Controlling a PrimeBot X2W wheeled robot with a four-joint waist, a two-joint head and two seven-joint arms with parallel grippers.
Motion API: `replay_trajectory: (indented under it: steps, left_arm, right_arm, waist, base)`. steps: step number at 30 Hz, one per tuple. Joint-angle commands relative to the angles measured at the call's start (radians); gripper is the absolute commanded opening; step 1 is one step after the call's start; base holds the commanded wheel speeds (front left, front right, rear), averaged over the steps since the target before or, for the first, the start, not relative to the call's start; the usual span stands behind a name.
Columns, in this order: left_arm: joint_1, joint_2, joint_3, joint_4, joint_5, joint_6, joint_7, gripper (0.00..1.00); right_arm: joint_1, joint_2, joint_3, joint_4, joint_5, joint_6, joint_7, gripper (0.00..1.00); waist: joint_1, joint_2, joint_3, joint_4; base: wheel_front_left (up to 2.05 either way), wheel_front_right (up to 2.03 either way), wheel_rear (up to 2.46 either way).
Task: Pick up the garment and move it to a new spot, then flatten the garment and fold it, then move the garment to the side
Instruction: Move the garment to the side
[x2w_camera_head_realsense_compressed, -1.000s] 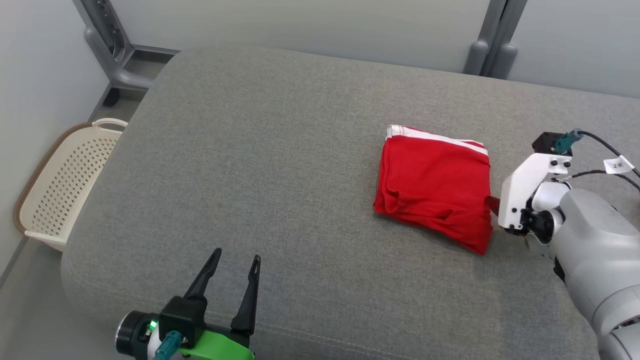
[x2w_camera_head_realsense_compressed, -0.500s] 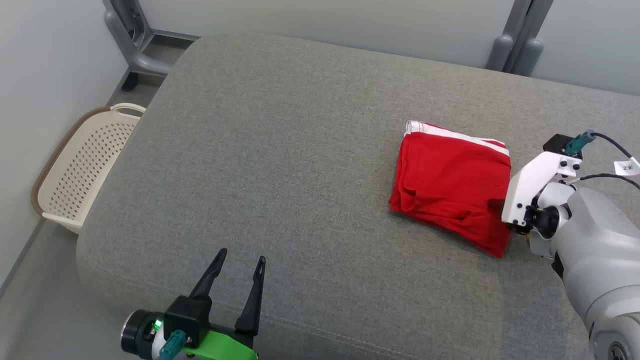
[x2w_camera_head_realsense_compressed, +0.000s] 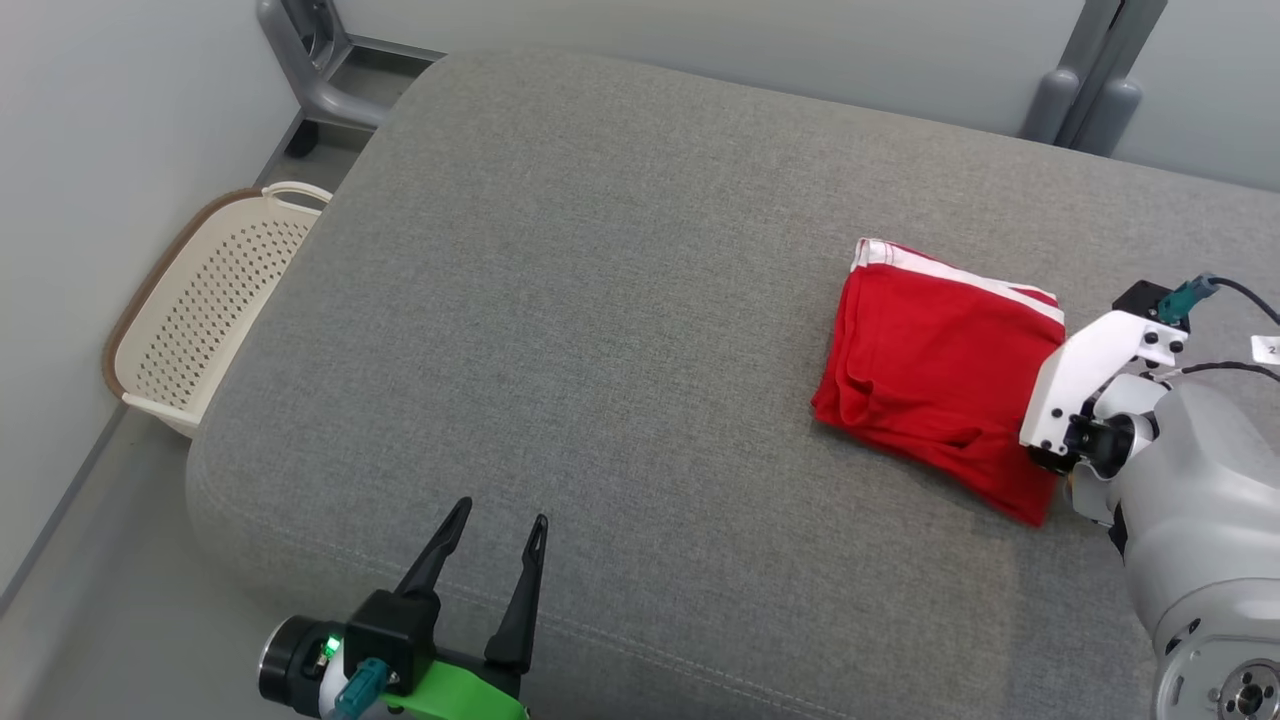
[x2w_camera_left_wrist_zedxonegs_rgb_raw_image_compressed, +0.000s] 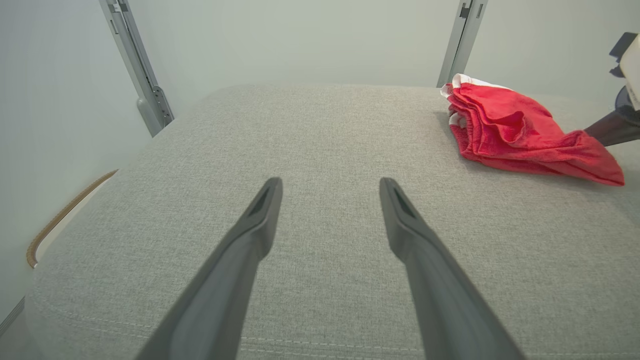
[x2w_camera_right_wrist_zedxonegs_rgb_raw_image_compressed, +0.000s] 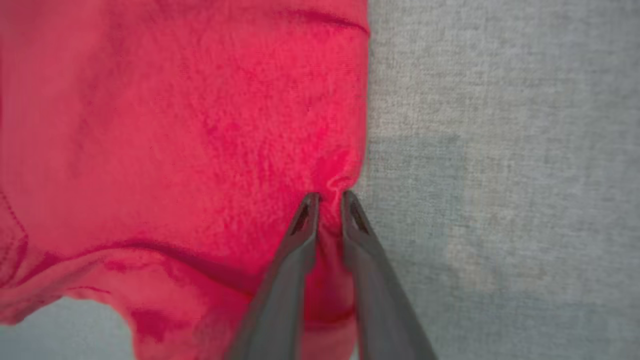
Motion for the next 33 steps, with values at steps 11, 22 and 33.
replay_trajectory:
  steps: [11,22,33]
  left_arm:
    - [-0.01,-0.01,0.008,0.007,0.01,-0.007,-0.005,1.0]
    - [0.02,0.007,0.036,0.001,0.012,0.006,-0.004,1.0]
    - [0.046,0.02,0.052,-0.01,-0.001,0.017,-0.004,1.0]
  right_arm:
    - [-0.007,0.083,-0.233,-0.169,-0.274,-0.001,0.07,0.0]
    - [-0.078,0.081,-0.083,0.002,-0.305,-0.001,0.035,0.0]
    - [-0.052,0.083,0.06,0.033,-0.264,-0.001,0.025,0.0]
  waist:
    - [0.0,0.0,0.003,0.007]
    - [0.0,0.0,-0.059,-0.085]
    - [0.0,0.0,-0.109,-0.228]
  base:
    - [0.0,0.0,0.0]
    - [0.0,0.0,0.0]
    - [0.0,0.0,0.0]
